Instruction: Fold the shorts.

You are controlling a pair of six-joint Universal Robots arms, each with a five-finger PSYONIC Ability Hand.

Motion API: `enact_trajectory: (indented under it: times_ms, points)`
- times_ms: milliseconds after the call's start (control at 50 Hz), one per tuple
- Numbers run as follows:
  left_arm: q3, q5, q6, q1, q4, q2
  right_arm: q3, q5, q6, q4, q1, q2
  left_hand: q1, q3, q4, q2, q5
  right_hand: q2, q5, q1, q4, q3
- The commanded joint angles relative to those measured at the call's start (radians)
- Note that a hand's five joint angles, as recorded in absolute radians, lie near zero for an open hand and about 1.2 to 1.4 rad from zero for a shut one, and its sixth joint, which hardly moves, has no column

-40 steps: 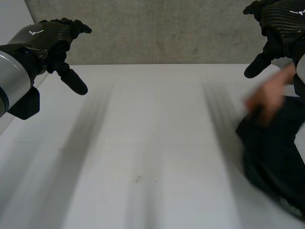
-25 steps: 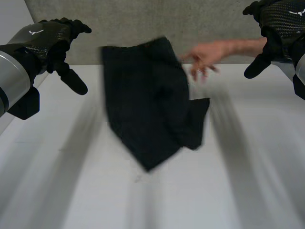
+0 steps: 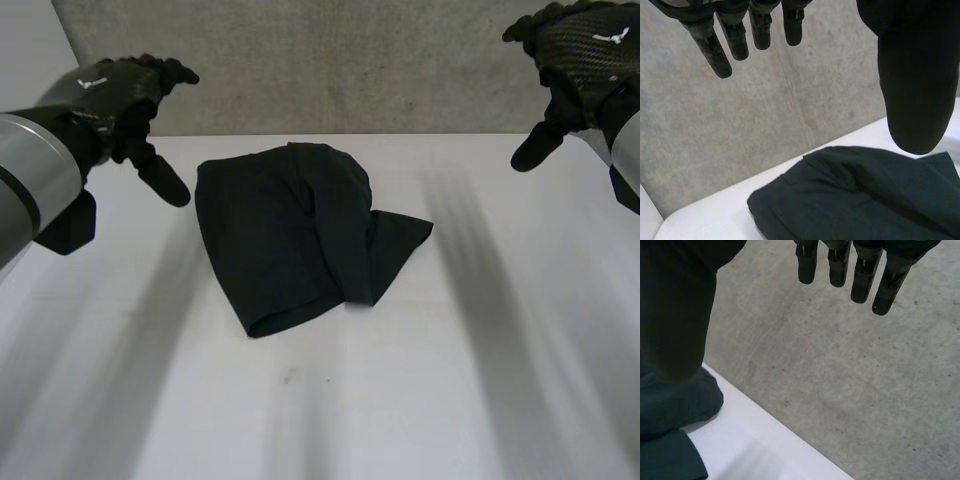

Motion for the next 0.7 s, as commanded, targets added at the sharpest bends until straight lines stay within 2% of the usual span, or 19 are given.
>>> enact_trajectory:
  times_ms: [20, 100, 140, 200, 280, 440, 580, 700]
  points:
    - [-0.034, -0.004, 0.043, -0.003, 0.005, -0.102, 0.029, -0.053, -0.118, 0.007, 0.006, 0.048, 0.037, 0.036, 0.002, 0.035, -0.016, -0.015, -0.051, 0.032, -0.061, -0.016]
    - [-0.07, -0.005, 0.06, -0.047, 0.018, -0.182, 0.069, -0.072, -0.163, 0.004, 0.006, 0.077, 0.073, 0.071, 0.038, 0.07, 0.02, -0.015, -0.051, 0.032, -0.061, -0.016]
    - [-0.085, -0.013, 0.062, -0.096, 0.054, -0.248, 0.089, -0.075, -0.164, -0.002, 0.006, 0.091, 0.096, 0.095, 0.061, 0.093, 0.043, -0.015, -0.051, 0.032, -0.061, -0.016]
    - [-0.11, -0.053, 0.062, -0.162, 0.116, -0.323, 0.129, -0.096, -0.163, -0.025, 0.034, 0.129, 0.108, 0.106, 0.073, 0.105, 0.055, -0.015, -0.051, 0.032, -0.061, -0.016]
    - [-0.14, -0.108, 0.063, -0.201, 0.209, -0.4, 0.219, -0.124, -0.16, -0.1, 0.052, 0.149, 0.128, 0.127, 0.093, 0.125, 0.075, -0.015, -0.051, 0.032, -0.061, -0.016]
    - [-0.142, -0.117, 0.065, -0.209, 0.304, -0.535, 0.399, -0.144, -0.161, -0.275, 0.051, 0.154, 0.184, 0.183, 0.149, 0.181, 0.131, -0.015, -0.051, 0.032, -0.061, -0.016]
    - [-0.099, -0.123, 0.112, -0.205, 0.312, -0.599, 0.465, -0.136, -0.164, -0.326, 0.055, 0.187, 0.217, 0.215, 0.182, 0.214, 0.163, -0.015, -0.051, 0.032, -0.061, -0.016]
    - [-0.071, -0.153, 0.181, -0.193, 0.351, -0.625, 0.466, -0.134, -0.166, -0.328, 0.051, 0.189, 0.331, 0.329, 0.296, 0.328, 0.278, -0.015, -0.051, 0.032, -0.061, -0.016]
